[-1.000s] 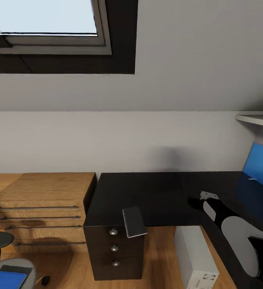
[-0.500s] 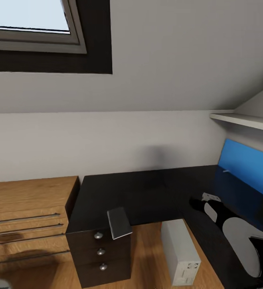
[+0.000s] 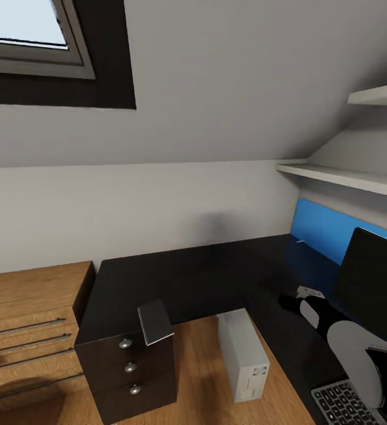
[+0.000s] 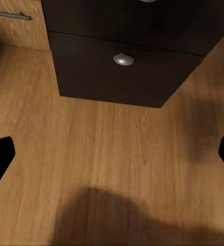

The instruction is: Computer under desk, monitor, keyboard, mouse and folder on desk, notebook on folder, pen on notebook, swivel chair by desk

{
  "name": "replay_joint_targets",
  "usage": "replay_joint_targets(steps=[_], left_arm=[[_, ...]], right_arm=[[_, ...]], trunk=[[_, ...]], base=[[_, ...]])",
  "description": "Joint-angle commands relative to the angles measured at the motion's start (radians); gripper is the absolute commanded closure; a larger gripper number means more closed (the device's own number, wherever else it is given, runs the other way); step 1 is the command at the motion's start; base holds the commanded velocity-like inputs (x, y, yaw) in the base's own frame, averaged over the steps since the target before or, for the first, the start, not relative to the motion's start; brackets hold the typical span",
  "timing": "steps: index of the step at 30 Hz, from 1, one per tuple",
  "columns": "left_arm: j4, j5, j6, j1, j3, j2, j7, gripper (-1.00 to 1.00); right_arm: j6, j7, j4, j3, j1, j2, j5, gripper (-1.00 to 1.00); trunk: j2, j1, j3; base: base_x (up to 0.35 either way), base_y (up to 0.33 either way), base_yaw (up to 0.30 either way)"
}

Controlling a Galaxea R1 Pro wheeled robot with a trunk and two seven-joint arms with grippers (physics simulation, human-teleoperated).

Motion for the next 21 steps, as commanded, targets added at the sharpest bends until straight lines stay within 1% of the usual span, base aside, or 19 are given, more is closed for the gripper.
replay_joint_targets(steps=[1,4,6,9,11,16,21], left_arm=[[0.001,0.011,-0.004,-0.001,-0.007,0.001,-0.002,-1.0],[0.001,0.011,-0.004,-0.001,-0.008,0.001,-0.002,-1.0],[0.001,0.011,-0.004,-0.001,-0.007,0.001,-0.002,-1.0],[0.001,0.012,-0.004,-0.001,-0.007,0.002,-0.001,-1.0],[0.002,0.013,-0.004,-0.001,-0.006,0.002,-0.001,-1.0],[0.002,0.014,-0.004,-0.001,-0.006,0.002,-0.001,-1.0],[0.002,0.015,-0.004,-0.001,-0.006,0.003,-0.001,-1.0]], right_arm=[[0.004,-0.003,-0.001,-0.002,0.0,0.001,-0.013,1.0],[-0.004,-0.001,0.013,-0.001,0.0,0.003,-0.011,1.0],[-0.023,0.0,0.034,-0.001,0.001,0.003,-0.009,1.0],[-0.065,0.003,0.054,0.001,0.002,0.003,-0.005,1.0],[-0.092,0.004,0.067,0.003,0.002,0.003,0.012,1.0],[-0.103,0.004,0.073,0.003,0.003,0.004,0.032,1.0],[-0.102,0.001,0.074,0.004,0.003,0.004,0.033,1.0]], trunk=[[-0.001,0.0,-0.002],[-0.001,0.0,-0.002],[-0.001,0.0,-0.002],[-0.001,0.0,-0.002],[-0.001,0.0,-0.002],[-0.001,0.0,-0.002],[-0.001,0.0,-0.002]], base=[[-0.234,-0.106,-0.053],[-0.127,-0.061,-0.028],[-0.058,-0.028,-0.012],[-0.027,-0.013,-0.006],[-0.009,-0.004,-0.002],[-0.003,-0.002,-0.001],[-0.016,0.0,-0.001]])
